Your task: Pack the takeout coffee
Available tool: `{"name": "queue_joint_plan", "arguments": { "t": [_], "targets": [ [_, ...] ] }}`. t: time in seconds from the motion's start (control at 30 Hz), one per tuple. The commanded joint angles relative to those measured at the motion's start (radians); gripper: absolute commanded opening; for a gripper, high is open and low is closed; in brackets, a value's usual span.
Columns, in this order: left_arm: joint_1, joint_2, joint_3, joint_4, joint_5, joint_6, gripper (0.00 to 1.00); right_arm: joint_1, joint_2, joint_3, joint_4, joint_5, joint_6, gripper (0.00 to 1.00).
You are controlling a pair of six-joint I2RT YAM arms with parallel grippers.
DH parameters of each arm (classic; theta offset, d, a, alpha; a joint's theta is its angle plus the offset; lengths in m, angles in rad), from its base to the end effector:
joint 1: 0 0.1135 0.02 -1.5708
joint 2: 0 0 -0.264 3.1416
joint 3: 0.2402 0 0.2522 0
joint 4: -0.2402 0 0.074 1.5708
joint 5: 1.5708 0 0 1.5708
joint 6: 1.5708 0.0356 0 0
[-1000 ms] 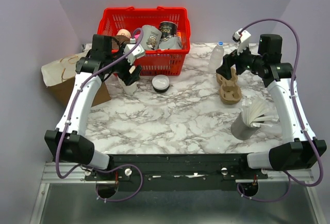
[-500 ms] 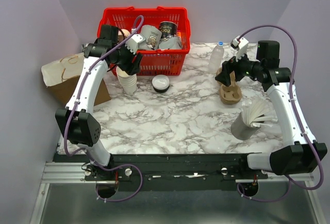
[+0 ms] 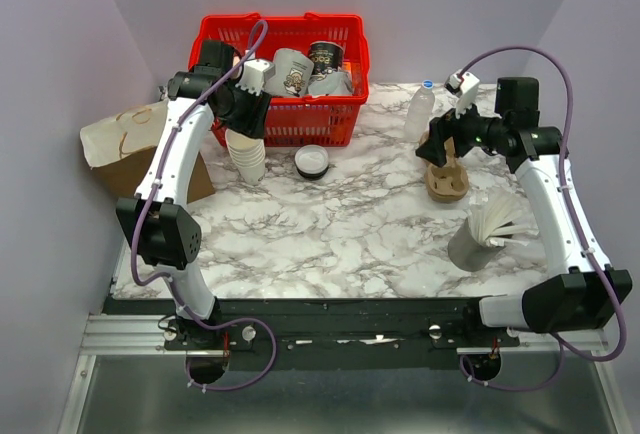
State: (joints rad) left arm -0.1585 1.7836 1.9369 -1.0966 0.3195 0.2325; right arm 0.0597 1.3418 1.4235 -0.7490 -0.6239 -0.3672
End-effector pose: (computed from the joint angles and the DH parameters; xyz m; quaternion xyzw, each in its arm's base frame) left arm 0.3655 -0.0698 0.3810 0.2306 0.9116 -0.1399 0.3101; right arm 0.2784 0.0375 0.3867 -0.3123 0.8085 0.2092 0.4529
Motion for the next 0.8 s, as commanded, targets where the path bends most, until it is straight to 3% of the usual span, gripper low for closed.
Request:
{"name": "queue_joint_plan", "arguments": {
  "t": [0.0,0.2,0.77],
  "targets": [
    [-0.001,-0.006,-0.027,-0.040,-0.051,-0.041,0.57,0.002,0.022,0.040,-0.024,-0.037,0.011,1.00],
    [-0.001,0.003,-0.038,-0.039,-0.048,-0.038,0.48,0.002,0.031,0.045,-0.021,-0.033,0.016,1.00],
    [-0.001,0.031,-0.046,-0.055,-0.011,-0.036,0.37,0.002,0.037,0.034,-0.018,-0.023,0.013,1.00]
  ]
}}
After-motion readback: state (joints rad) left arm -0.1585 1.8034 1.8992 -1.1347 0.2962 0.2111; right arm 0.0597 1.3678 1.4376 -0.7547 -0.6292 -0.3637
